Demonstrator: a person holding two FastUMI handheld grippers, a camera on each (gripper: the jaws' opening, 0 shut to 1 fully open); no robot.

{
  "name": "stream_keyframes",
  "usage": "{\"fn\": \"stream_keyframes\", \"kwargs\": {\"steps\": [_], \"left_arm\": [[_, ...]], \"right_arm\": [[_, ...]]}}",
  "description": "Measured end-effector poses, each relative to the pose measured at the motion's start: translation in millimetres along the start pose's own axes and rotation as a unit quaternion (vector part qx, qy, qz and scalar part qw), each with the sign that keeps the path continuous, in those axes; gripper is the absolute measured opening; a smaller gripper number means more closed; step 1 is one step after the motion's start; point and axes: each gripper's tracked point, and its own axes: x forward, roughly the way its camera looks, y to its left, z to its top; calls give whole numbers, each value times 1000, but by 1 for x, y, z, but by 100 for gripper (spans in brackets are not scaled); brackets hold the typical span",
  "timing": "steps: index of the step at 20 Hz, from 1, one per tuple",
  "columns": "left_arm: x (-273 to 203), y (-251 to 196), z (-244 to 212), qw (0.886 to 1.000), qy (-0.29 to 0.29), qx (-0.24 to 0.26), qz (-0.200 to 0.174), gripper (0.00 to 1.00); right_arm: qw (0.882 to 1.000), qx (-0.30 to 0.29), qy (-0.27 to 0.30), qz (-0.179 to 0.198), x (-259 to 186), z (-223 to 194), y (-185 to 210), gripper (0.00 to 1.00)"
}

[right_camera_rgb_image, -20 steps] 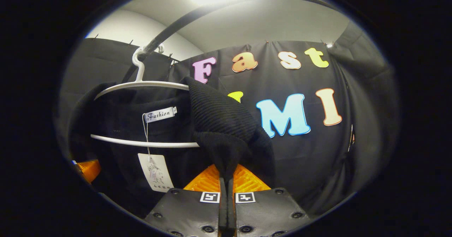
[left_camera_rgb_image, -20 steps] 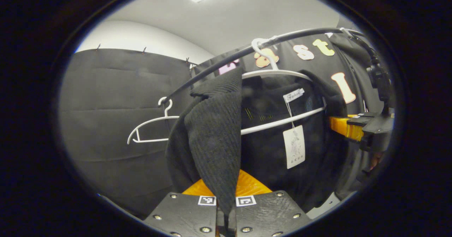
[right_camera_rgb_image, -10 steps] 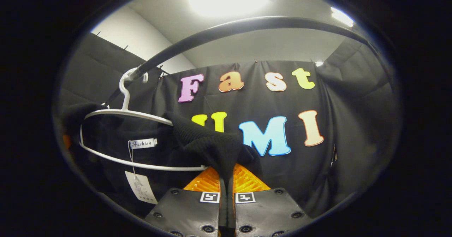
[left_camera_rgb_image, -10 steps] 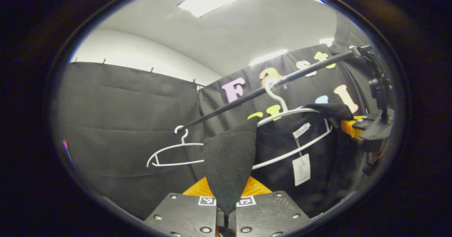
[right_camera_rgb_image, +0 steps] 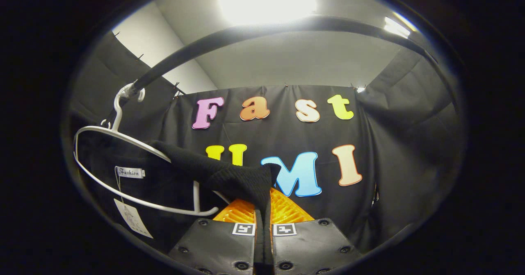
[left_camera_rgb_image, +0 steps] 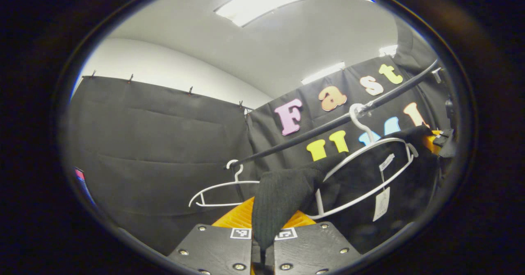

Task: Grasp the clothes on the hanger with both hands and then place them into the laundry hamper below.

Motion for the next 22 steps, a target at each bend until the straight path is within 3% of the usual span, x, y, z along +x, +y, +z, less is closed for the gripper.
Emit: {"fn": "stream_keyframes", "kwargs": {"steps": [7,10,16,22], "left_arm": [[36,21,-6,1000,-2,-10,-26,4],[51,21,-24,998,9,-20,-53,5],[54,14,-68,994,36,-60,-85,5],[40,-4,-97,990,69,-57,-108,5]], "right_arm": [[1000,-6,-21,-3,20,2,-8,2],[1000,-11,-15,1,27,-5,-8,2],[998,10,55,28,23,-46,4,2],[992,32,122,16,25,-88,-10,2]]}}
